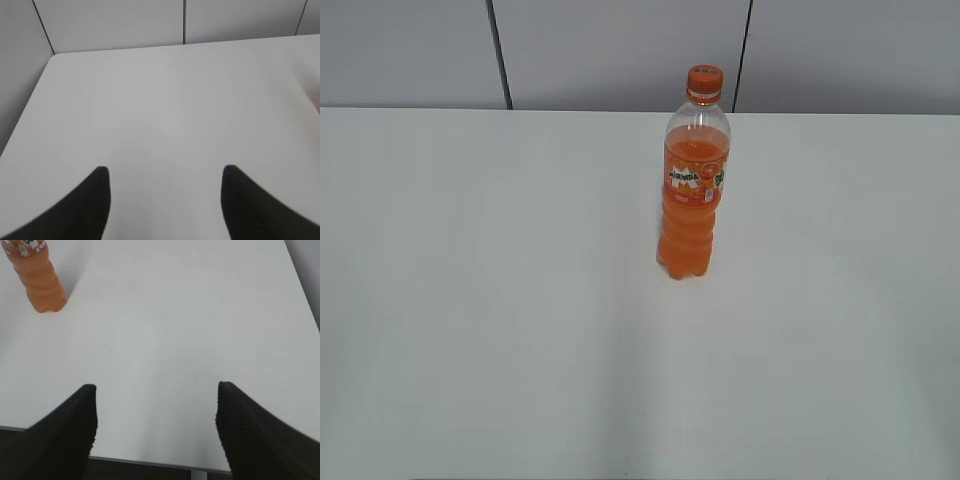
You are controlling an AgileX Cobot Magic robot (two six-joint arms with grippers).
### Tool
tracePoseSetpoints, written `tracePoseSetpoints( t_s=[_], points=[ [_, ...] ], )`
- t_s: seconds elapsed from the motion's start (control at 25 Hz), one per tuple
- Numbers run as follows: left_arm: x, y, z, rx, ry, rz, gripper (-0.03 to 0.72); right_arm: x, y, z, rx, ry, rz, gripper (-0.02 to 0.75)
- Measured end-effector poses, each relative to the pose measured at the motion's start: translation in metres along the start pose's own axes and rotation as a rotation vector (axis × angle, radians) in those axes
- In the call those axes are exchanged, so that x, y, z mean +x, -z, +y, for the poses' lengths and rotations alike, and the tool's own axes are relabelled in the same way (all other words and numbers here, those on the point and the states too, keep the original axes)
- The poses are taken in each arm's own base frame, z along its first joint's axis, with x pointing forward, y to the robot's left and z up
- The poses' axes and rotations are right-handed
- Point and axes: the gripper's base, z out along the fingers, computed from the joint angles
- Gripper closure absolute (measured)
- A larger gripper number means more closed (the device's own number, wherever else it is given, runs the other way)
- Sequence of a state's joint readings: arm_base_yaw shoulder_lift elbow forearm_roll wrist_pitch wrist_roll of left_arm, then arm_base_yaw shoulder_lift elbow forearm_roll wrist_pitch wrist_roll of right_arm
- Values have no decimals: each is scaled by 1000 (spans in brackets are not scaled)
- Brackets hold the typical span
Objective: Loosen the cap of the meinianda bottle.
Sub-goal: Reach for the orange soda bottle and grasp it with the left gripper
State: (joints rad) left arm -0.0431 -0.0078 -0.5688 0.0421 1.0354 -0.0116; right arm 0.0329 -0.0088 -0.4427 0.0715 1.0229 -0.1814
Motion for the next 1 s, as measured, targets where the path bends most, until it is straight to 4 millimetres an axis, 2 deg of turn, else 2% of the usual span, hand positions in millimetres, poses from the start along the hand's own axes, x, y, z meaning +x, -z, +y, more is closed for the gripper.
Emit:
tracePoseSetpoints(
  t_s=[1.0],
  points=[
    [0, 0, 0, 0, 0, 0, 252, 0, 0, 0, 0, 0, 0, 182]
  ],
)
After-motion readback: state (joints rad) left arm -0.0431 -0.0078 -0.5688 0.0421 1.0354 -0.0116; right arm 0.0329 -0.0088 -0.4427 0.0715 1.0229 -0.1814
